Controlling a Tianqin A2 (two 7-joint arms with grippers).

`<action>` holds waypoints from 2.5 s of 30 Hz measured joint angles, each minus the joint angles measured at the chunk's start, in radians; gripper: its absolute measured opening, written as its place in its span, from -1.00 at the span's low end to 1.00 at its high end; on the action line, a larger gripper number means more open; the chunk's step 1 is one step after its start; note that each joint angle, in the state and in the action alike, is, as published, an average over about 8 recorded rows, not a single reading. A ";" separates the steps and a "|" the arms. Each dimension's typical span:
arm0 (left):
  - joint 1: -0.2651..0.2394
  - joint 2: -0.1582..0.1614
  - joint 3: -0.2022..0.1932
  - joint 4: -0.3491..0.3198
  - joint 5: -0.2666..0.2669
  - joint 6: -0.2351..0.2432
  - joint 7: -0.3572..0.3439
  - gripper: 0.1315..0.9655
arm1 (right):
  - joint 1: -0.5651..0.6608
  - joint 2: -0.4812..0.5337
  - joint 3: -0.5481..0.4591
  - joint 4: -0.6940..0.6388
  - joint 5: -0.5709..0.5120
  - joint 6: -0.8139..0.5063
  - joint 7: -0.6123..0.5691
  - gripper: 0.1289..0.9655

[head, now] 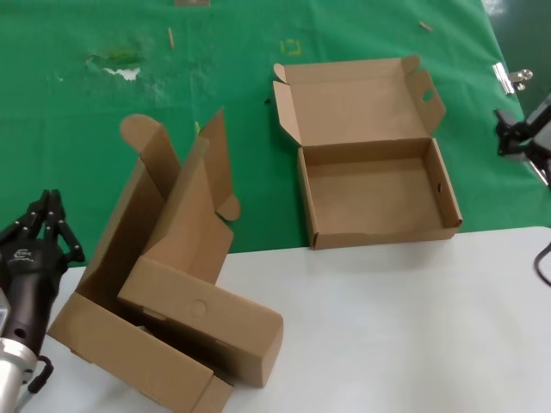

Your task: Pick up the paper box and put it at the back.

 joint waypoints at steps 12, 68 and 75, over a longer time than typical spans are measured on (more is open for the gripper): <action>0.000 0.000 0.000 0.000 0.000 0.000 0.000 -0.71 | -0.040 0.003 -0.041 -0.065 0.210 0.121 -0.058 1.00; 0.000 0.000 0.000 0.000 0.000 0.000 0.000 1.00 | -0.247 0.018 -0.245 -0.397 1.290 0.744 -0.355 1.00; 0.000 0.000 0.000 0.000 0.000 0.000 0.000 1.00 | -0.258 0.019 -0.256 -0.416 1.352 0.780 -0.373 1.00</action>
